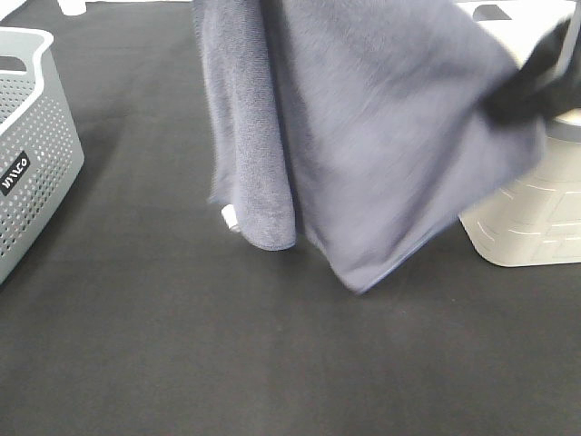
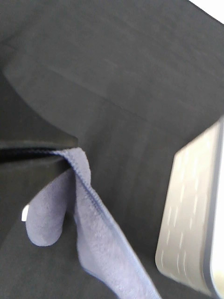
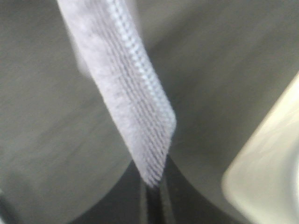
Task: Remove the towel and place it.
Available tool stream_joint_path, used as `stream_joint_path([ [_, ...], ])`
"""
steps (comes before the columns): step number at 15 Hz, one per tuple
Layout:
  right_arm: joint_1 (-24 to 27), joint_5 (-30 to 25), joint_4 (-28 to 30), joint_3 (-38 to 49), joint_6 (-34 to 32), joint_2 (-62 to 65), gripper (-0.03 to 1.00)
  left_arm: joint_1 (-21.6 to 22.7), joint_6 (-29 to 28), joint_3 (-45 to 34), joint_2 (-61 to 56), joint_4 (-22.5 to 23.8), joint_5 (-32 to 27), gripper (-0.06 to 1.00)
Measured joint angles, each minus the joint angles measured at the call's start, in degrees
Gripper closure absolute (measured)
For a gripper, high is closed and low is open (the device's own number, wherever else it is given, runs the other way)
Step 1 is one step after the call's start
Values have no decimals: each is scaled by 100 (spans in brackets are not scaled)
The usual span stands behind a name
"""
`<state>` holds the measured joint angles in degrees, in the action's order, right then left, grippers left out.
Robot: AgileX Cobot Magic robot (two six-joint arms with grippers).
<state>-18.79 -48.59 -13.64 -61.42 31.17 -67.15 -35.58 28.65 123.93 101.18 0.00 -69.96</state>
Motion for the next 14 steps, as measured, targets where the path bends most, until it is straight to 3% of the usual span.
stream_joint_path([
  [4,0,-11,92,-756,0,-453,96,0,-985,-413,-109,315,0,94],
  [7,0,52,97,-957,304,-802,96,11,-1301,-888,-332,527,-11,94],
  [11,0,1014,258,-985,768,-1524,96,481,-1346,-1077,52,791,321,94],
  [14,0,2355,699,-1215,802,-2034,96,831,-1364,-1094,539,859,1404,94],
])
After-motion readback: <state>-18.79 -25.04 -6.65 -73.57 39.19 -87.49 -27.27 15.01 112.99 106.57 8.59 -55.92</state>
